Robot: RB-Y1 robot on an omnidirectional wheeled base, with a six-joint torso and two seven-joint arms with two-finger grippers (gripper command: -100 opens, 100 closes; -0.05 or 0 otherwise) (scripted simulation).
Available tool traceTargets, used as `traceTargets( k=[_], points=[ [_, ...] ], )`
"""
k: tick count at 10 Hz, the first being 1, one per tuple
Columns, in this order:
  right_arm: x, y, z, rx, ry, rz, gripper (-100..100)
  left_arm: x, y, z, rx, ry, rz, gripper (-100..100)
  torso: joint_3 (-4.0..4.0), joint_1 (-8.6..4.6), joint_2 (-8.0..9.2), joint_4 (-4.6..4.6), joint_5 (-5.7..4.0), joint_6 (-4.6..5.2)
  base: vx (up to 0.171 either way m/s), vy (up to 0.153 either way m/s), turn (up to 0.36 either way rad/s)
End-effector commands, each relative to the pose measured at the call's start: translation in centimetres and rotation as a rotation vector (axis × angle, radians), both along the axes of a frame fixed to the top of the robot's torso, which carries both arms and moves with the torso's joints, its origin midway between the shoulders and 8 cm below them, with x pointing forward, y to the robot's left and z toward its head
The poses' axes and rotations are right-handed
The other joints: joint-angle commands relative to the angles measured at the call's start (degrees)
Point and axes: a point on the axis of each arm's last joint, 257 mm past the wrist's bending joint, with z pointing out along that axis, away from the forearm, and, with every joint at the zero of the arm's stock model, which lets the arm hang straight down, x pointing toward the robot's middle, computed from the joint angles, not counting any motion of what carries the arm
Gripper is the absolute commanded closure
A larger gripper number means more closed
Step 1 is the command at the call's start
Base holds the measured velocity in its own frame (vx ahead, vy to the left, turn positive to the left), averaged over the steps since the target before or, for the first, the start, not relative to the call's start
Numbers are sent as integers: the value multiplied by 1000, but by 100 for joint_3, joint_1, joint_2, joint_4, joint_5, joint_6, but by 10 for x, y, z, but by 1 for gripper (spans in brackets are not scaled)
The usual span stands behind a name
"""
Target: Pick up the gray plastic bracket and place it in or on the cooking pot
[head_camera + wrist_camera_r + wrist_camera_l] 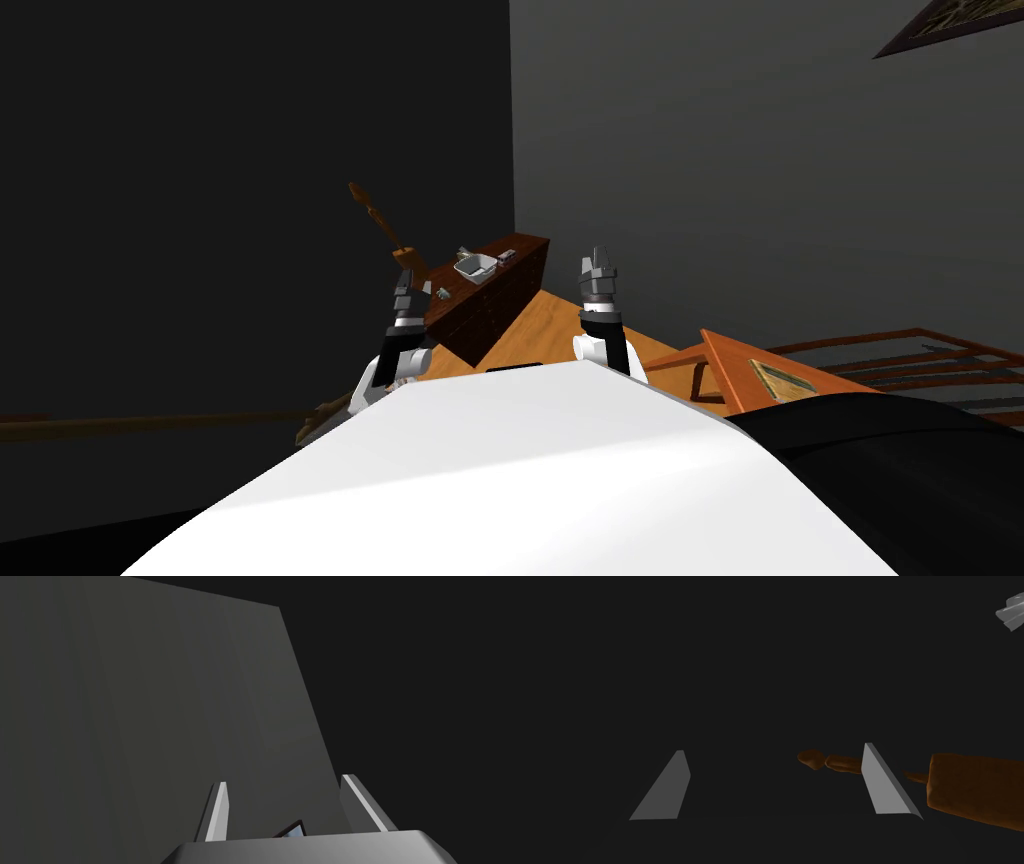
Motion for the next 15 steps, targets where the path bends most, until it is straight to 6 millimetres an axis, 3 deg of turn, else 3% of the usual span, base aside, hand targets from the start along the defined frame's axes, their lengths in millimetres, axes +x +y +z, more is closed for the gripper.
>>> traceTargets(
  k=[1,8,14,15],
  points=[
    [0,0,0,0,0,0,0,12,10,-11,37,52,21,-100,0,0,0,0,0,0,-70,-56,-69],
    [0,0,0,0,0,0,0,46,45,-57,137,233,97,-100,-8,-5,-13,-3,-1,1,-42,-46,-58],
    [0,0,0,0,0,0,0,72,94,-109,241,431,191,-100,-11,-7,-19,-4,-2,1,-26,-53,-72],
    [0,0,0,0,0,0,0,78,112,-123,276,486,221,-100,-12,-5,-21,-4,-2,-1,-10,-66,-101]
  ],
)
